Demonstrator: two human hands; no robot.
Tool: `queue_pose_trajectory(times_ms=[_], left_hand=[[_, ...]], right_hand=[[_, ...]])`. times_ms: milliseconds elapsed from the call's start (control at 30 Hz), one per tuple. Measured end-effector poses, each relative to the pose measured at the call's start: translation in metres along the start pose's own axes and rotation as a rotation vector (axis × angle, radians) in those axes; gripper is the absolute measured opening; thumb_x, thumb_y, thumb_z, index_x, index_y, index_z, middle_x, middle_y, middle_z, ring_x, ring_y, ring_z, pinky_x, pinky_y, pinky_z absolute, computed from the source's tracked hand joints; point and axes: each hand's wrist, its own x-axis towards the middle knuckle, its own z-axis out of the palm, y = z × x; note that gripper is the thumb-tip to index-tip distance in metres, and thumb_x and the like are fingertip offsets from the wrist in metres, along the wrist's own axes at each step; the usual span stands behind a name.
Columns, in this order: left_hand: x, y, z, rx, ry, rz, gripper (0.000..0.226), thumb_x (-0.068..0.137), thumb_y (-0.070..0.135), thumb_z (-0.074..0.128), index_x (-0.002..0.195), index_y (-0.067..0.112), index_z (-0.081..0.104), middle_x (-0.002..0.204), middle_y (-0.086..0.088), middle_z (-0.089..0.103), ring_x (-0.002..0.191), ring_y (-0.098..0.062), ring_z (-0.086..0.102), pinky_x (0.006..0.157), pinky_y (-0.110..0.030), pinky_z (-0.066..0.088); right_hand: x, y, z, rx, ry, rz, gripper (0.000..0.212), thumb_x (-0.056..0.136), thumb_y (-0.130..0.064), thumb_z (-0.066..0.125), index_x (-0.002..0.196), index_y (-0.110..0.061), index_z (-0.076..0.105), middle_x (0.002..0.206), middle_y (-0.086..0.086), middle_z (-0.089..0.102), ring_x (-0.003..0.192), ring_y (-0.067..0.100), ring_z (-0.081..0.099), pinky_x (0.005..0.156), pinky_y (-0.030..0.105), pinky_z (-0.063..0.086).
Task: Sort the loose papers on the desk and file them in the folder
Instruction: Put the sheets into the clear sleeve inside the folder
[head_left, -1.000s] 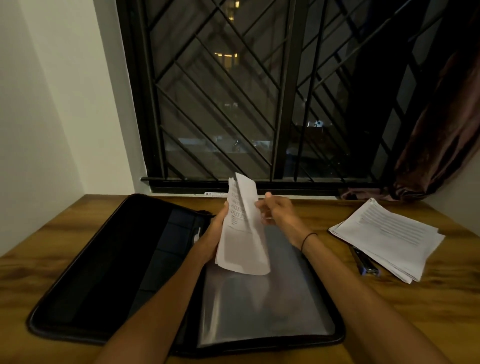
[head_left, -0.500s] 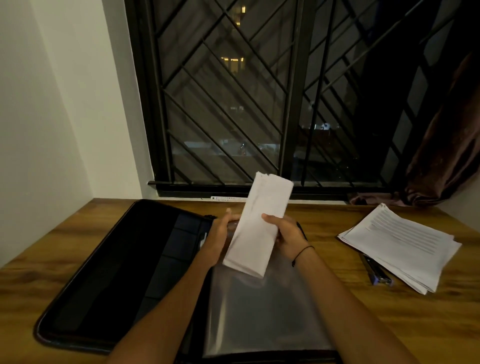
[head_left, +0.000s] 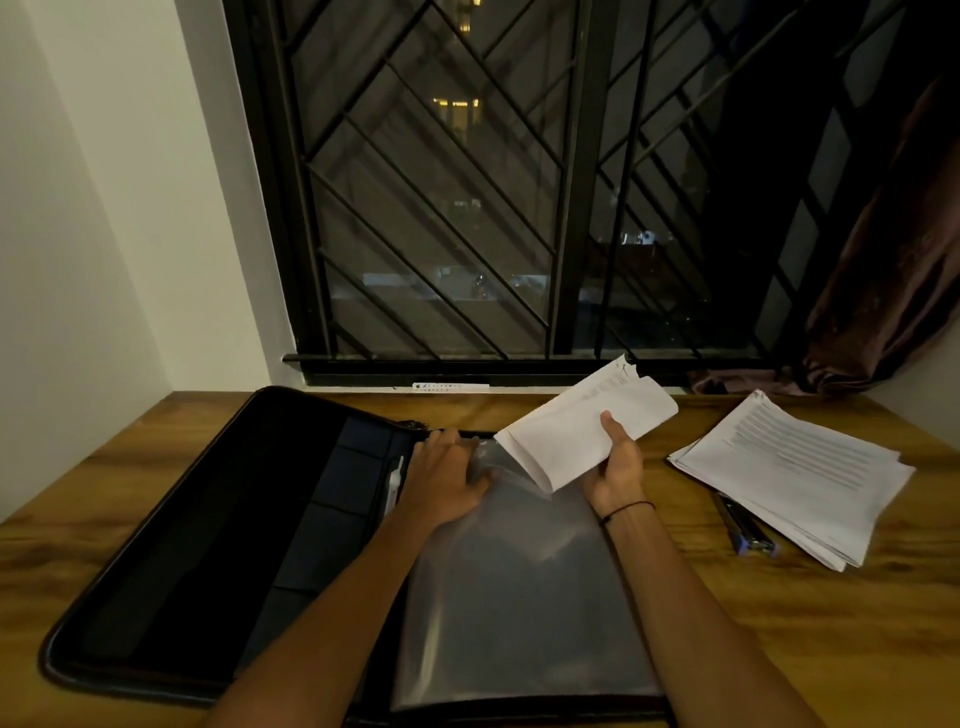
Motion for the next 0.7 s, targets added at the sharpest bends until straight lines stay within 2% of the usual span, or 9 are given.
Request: queue_pose_trajectory(times_ms=[100, 167, 300, 367, 500, 600, 700], left_hand=[[0.003, 0.001, -0.003, -0.022, 0.038, -0.044, 0.034, 0.098, 0.052, 0.051, 0.108, 0.027, 0.072, 0.113, -0.001, 0.056, 0.118, -0.023, 0.047, 0.097, -0.039, 0.03], [0.006, 0.002, -0.004, -0.08, 0.022, -0.089, 0.031, 0.099, 0.049, 0.051, 0.106, 0.028, 0.072, 0.114, 0.001, 0.054, 0.118, -0.022, 0.044, 0.094, -0.039, 0.027], [0.014, 0.002, -0.009, -0.204, -0.073, -0.085, 0.012, 0.087, 0.04, 0.067, 0.097, 0.036, 0.063, 0.122, 0.01, 0.053, 0.121, -0.02, 0.037, 0.095, -0.04, 0.024], [0.015, 0.002, -0.009, -0.323, -0.09, -0.043, 0.014, 0.083, 0.037, 0.07, 0.09, 0.039, 0.058, 0.113, 0.019, 0.055, 0.121, -0.014, 0.037, 0.096, -0.039, 0.024], [0.018, 0.001, 0.001, -0.502, -0.034, 0.055, 0.012, 0.085, 0.049, 0.068, 0.093, 0.041, 0.063, 0.1, 0.025, 0.067, 0.112, 0.001, 0.053, 0.106, -0.046, 0.035], [0.018, 0.005, 0.007, -0.53, 0.038, 0.119, 0.012, 0.089, 0.046, 0.067, 0.095, 0.036, 0.067, 0.095, 0.026, 0.069, 0.101, 0.002, 0.059, 0.098, -0.051, 0.047], [0.019, 0.009, 0.009, -0.507, 0.102, 0.11, 0.006, 0.093, 0.043, 0.066, 0.093, 0.036, 0.067, 0.096, 0.029, 0.067, 0.101, 0.0, 0.055, 0.097, -0.052, 0.046]], right_hand=[[0.002, -0.003, -0.003, 0.045, -0.016, 0.057, 0.044, 0.097, -0.027, 0.07, 0.139, -0.026, 0.056, 0.127, 0.01, 0.073, 0.116, 0.036, 0.07, 0.097, 0.064, 0.053], [0.004, -0.004, -0.002, 0.047, -0.019, 0.08, 0.042, 0.098, -0.028, 0.068, 0.138, -0.026, 0.056, 0.125, 0.01, 0.073, 0.116, 0.035, 0.07, 0.098, 0.063, 0.054], [0.009, -0.006, 0.001, 0.031, -0.003, 0.083, 0.044, 0.096, -0.029, 0.07, 0.138, -0.028, 0.056, 0.127, 0.01, 0.072, 0.116, 0.035, 0.07, 0.098, 0.063, 0.054], [0.016, -0.011, 0.007, 0.022, 0.027, 0.053, 0.047, 0.095, -0.028, 0.072, 0.139, -0.025, 0.055, 0.129, 0.01, 0.071, 0.115, 0.034, 0.07, 0.093, 0.058, 0.058], [0.037, -0.032, 0.034, -0.03, 0.014, -0.071, 0.046, 0.094, -0.021, 0.074, 0.137, -0.014, 0.058, 0.131, 0.011, 0.07, 0.115, 0.03, 0.069, 0.094, 0.054, 0.059], [0.049, -0.043, 0.067, -0.165, -0.042, -0.134, 0.044, 0.095, -0.017, 0.073, 0.136, -0.013, 0.057, 0.126, 0.007, 0.071, 0.112, 0.027, 0.069, 0.094, 0.052, 0.059], [0.059, -0.04, 0.098, -0.277, -0.045, -0.176, 0.041, 0.095, -0.014, 0.073, 0.133, -0.013, 0.058, 0.125, 0.006, 0.07, 0.109, 0.025, 0.069, 0.085, 0.049, 0.062]])
